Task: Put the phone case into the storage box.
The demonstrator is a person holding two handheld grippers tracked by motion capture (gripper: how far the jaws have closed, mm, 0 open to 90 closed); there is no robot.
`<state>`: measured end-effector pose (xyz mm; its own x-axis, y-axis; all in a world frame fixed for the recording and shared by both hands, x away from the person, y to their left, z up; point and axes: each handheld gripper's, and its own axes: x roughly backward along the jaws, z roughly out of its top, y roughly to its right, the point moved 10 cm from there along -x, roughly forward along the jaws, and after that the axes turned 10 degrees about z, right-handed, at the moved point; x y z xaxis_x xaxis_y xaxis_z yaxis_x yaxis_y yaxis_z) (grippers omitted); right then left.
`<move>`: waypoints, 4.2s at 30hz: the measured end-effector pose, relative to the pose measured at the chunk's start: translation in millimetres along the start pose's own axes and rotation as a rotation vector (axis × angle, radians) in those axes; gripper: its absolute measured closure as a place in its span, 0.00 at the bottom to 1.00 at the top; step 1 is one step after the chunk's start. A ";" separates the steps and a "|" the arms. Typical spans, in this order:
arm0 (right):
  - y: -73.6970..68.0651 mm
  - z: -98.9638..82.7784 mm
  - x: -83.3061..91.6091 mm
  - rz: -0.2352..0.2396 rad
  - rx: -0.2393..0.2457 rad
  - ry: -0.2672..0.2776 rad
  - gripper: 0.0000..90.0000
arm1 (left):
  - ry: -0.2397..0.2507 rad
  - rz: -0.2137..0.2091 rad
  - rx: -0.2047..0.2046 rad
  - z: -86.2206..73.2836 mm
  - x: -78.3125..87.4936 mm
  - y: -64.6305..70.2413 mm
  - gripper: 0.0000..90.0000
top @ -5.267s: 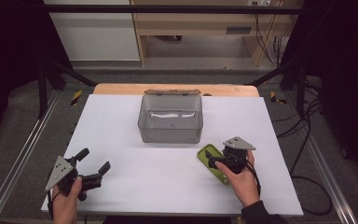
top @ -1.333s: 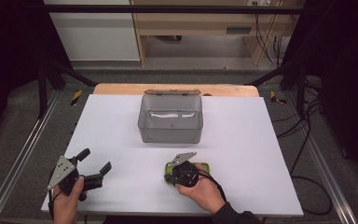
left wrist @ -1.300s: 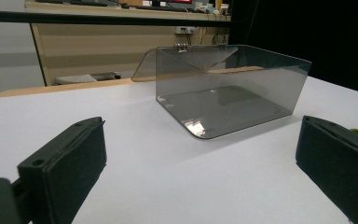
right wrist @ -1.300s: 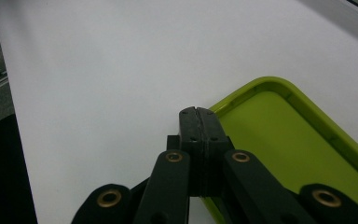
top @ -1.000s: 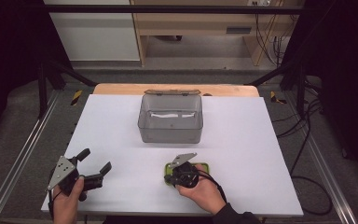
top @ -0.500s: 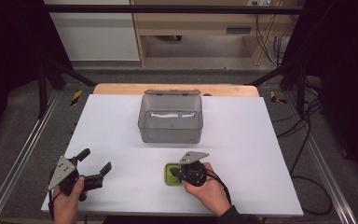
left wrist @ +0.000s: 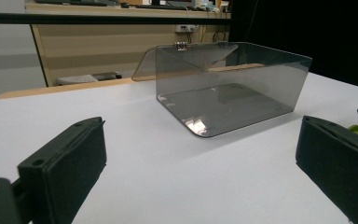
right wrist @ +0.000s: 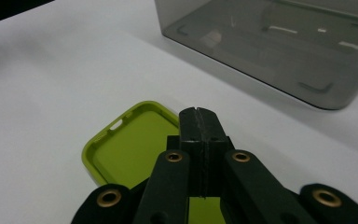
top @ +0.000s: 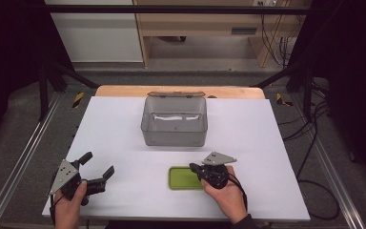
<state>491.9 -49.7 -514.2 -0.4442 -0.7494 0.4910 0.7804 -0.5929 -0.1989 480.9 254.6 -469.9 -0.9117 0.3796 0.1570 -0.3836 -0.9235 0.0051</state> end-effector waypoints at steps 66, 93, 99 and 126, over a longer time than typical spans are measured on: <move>35.6 -31.0 53.2 -0.133 -0.078 0.081 0.98 | -0.046 -0.063 -0.004 -5.3 -3.0 13.5 0.02; 38.7 -19.5 65.1 -0.200 -0.098 0.203 0.07 | -0.198 -0.243 -0.143 7.9 -37.1 78.2 0.02; 38.5 -19.4 67.1 -0.200 -0.068 0.219 0.07 | -0.258 -0.308 -0.209 4.4 -58.6 109.4 0.02; 43.3 -20.1 73.2 -0.217 -0.067 0.224 0.06 | -0.424 -0.459 -0.354 -23.5 -115.5 185.9 0.03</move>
<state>484.4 -136.2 -503.9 -0.6891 -0.6449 0.3305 0.6293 -0.7587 -0.1685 511.4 40.4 -510.4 -0.5388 0.6049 0.5863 -0.8049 -0.5750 -0.1466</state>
